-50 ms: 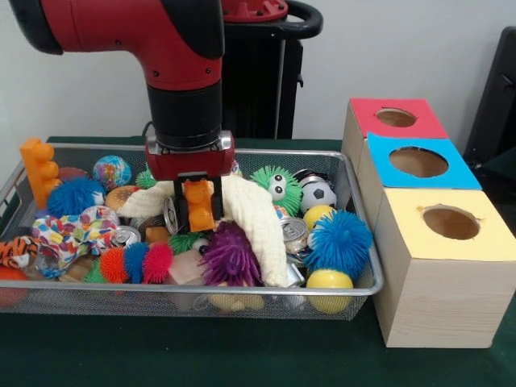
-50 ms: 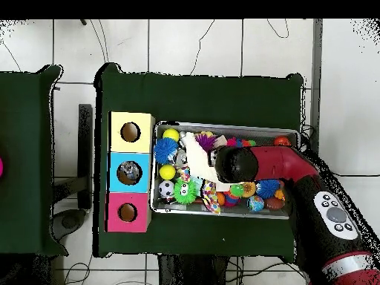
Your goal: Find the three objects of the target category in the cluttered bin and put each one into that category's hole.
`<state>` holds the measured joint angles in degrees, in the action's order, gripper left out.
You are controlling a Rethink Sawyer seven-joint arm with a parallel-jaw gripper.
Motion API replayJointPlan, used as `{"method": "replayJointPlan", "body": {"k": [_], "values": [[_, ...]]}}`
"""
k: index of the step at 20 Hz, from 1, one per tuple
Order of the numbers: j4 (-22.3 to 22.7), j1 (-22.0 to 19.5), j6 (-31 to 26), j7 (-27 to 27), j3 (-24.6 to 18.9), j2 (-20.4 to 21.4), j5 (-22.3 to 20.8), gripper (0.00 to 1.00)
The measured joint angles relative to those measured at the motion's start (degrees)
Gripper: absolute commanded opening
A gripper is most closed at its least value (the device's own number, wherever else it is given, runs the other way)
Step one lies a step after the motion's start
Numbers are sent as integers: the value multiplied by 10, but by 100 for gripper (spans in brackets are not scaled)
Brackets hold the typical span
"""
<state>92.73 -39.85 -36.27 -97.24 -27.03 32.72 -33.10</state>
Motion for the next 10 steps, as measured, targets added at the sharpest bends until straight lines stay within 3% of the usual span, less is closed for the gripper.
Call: {"method": "replayJointPlan", "body": {"k": [10], "values": [[0,20,0,0,4,-6,0,0]]}}
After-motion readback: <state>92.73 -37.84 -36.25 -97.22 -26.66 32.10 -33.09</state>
